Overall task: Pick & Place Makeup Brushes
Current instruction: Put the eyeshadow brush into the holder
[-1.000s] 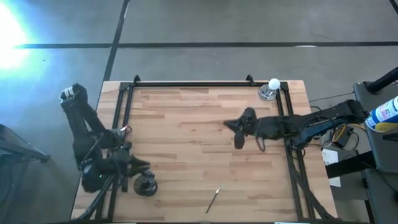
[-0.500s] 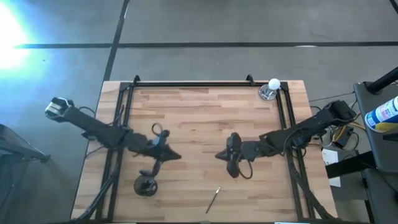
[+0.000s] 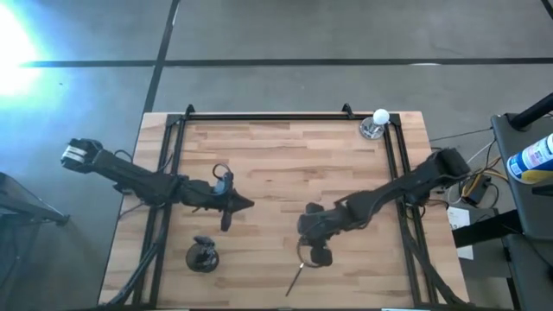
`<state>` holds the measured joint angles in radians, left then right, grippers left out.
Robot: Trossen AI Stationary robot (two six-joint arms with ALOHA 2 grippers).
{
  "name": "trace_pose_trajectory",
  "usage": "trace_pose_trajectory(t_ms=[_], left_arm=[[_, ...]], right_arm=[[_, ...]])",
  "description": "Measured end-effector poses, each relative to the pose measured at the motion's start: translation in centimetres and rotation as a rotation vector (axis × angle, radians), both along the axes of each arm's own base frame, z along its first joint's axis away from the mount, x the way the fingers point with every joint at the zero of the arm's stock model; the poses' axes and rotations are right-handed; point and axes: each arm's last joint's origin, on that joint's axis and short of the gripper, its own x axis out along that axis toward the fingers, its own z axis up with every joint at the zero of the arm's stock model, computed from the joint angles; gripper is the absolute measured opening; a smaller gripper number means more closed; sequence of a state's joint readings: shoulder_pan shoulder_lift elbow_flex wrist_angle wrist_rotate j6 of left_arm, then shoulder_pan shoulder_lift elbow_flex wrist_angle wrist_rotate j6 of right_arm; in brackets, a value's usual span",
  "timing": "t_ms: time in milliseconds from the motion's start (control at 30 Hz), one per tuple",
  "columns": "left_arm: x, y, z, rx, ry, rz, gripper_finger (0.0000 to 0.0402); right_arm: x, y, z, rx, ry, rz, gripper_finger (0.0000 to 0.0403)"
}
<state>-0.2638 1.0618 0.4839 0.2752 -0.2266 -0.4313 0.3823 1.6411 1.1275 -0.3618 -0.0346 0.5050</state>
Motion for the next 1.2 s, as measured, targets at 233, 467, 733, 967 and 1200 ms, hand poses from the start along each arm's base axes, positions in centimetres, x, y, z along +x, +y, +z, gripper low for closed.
trace_pose_trajectory(t_ms=[233,467,733,967,1200], left_arm=[[0.1,0.0,0.1,-0.005,-0.012,0.022,0.0000],[0.0,0.0,0.0,-0.022,-0.004,0.029,0.0000],[0.0,0.0,-0.1,-0.027,0.007,0.031,0.0000],[-0.1,0.1,-0.3,-0.027,0.031,0.030,0.0000],[-0.1,0.0,-0.4,-0.093,0.042,0.027,0.0000]], right_arm=[[2.7,1.8,-2.6,-0.130,0.173,0.237,0.0115],[3.7,3.7,-6.4,-0.250,0.284,0.427,0.0129],[4.0,4.7,-7.7,-0.276,0.286,0.487,0.0103],[3.9,4.7,-8.1,-0.291,0.277,0.521,0.0065],[3.5,4.5,-8.6,-0.297,0.291,0.526,0.0038]])
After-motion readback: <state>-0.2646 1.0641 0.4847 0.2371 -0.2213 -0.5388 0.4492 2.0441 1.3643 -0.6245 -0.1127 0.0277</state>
